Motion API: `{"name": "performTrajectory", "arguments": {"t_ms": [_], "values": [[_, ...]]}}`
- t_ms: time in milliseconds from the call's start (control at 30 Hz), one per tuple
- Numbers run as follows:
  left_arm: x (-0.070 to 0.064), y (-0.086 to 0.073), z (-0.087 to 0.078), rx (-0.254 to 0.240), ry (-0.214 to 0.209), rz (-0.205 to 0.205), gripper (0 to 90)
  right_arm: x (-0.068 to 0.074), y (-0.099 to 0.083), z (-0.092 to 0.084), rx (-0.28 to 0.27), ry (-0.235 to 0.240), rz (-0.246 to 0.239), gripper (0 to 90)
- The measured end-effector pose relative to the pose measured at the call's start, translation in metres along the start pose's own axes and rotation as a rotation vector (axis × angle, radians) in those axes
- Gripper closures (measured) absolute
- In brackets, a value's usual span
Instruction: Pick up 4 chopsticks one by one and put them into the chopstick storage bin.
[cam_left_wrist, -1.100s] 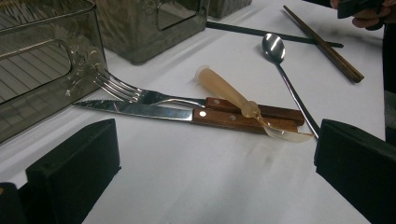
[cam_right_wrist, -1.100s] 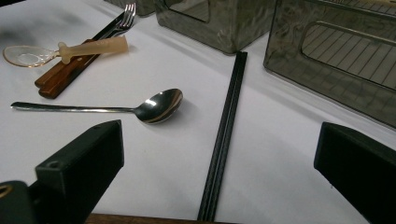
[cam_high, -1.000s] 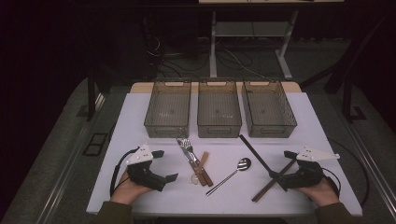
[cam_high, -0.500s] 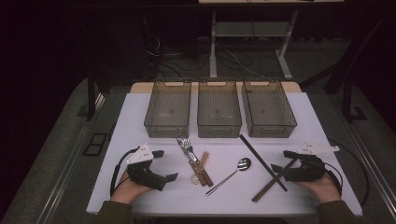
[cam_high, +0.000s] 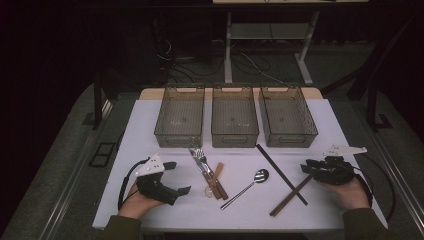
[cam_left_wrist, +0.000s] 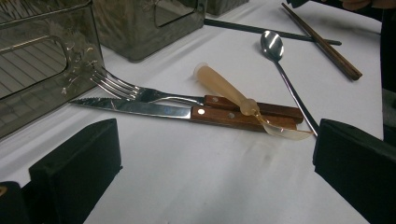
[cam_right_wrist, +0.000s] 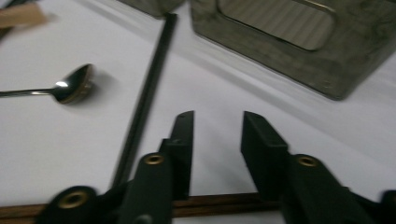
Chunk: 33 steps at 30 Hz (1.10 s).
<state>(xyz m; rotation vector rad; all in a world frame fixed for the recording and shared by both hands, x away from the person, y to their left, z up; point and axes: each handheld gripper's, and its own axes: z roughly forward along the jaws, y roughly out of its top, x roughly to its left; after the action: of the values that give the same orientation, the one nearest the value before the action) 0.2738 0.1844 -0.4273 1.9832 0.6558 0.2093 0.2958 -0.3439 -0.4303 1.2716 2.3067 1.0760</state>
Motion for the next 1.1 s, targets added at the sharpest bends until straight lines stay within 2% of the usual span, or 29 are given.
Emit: {"name": "performTrajectory", "arguments": {"t_ms": [67,200,400,433,600,1100], "values": [[0.001,0.000,0.000,-0.002,-0.001,0.007,0.2,-0.005,0.002,0.002,0.025,-0.011,0.011,78.6],[0.001,0.000,0.000,-0.002,0.000,0.000,0.2,-0.015,0.004,0.004,0.041,-0.028,0.019,88.9],[0.001,0.000,0.001,-0.004,0.000,-0.002,0.2,-0.025,0.004,0.004,0.066,-0.062,0.029,89.4],[0.001,0.000,0.000,-0.004,0.000,-0.002,0.2,-0.028,0.003,0.005,0.078,-0.082,0.041,89.4],[0.001,0.000,0.001,-0.001,-0.007,-0.002,0.2,-0.031,0.001,0.003,0.089,-0.115,0.047,89.4],[0.001,0.000,0.000,-0.003,-0.008,-0.003,0.2,-0.037,-0.005,0.006,0.135,-0.138,0.062,89.4]]}}
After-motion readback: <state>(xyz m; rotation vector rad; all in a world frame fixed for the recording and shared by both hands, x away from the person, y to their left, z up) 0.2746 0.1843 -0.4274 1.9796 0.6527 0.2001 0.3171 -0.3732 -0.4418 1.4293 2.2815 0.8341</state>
